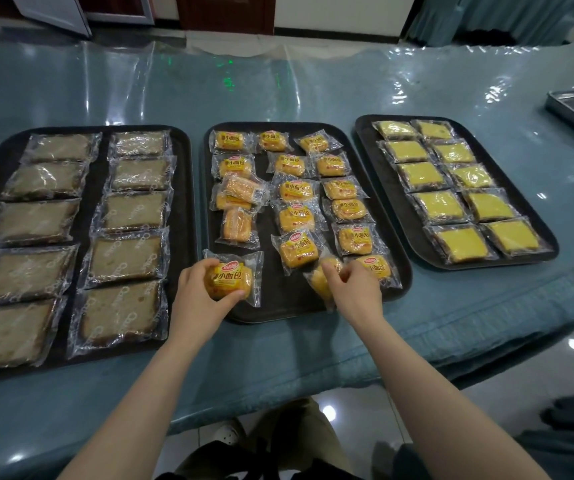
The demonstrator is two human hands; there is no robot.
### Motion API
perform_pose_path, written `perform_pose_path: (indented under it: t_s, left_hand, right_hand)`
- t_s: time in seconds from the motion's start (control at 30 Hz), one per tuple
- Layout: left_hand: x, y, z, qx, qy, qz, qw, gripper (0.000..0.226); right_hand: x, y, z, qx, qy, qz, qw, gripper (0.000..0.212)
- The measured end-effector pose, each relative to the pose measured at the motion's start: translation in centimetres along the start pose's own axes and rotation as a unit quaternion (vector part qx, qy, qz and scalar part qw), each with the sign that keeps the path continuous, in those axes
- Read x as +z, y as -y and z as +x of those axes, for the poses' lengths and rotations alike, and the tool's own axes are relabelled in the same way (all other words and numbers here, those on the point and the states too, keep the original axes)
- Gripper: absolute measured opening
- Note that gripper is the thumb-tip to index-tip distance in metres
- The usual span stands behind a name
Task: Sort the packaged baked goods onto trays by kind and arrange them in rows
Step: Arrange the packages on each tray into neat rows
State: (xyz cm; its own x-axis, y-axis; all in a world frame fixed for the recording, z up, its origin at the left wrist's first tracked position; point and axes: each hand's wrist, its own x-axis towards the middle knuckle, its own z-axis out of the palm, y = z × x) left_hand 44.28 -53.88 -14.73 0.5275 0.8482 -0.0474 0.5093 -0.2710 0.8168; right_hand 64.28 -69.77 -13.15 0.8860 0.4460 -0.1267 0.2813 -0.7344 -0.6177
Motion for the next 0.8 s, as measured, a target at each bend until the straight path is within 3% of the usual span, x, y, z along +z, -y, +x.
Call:
perform_pose_path:
  t_s: [0.07, 0.17, 0.23, 0.3, 0.57, 0.7, 0.8]
  left_hand:
    - [0.0, 0.0, 0.1, -0.001, 0.002, 0.001, 1.000, 0.068]
    - [0.0, 0.1, 0.2, 0.000, 0.002, 0.000, 1.000, 0.068]
    - [-0.2, 0.2, 0.3, 0.001, 0.000, 0.000, 1.000, 0.067]
    - [-0.3, 0.4, 0.3, 0.001, -0.001, 0.002, 1.000, 0.066]
    - [-0.4, 0.9, 0.4, -0.007, 0.005, -0.010, 1.000, 0.066]
    - [-0.5, 0.7, 0.6, -0.004, 0.005, -0.008, 1.000, 0.066]
    - [-0.5, 0.6, 0.5, -0.005, 0.008, -0.004, 1.000, 0.066]
  right_hand:
    - [0.1, 0.2, 0.0, 0.012, 0.033, 0.000, 0.999, 0.041]
    - [0.4, -0.2, 0.2, -0.101, 0.017, -0.125, 0.987, 0.019]
    - [0.8, -0.8, 0.6, -0.197, 0.056, -0.185, 0.961, 0.028]
    - [1.1, -1.3, 0.9, -0.231, 0.115, -0.212, 0.943, 0.039]
    - [2.2, -2.1, 0.1, -0.189, 0.158, -0.314, 0.917, 0.066]
    - [2.6, -1.8, 0.1, -0.202, 0.120, -0.339, 0.911, 0.059]
    - [3.3, -1.9, 0.1, -0.225, 0.162, -0.272, 0.922, 0.051]
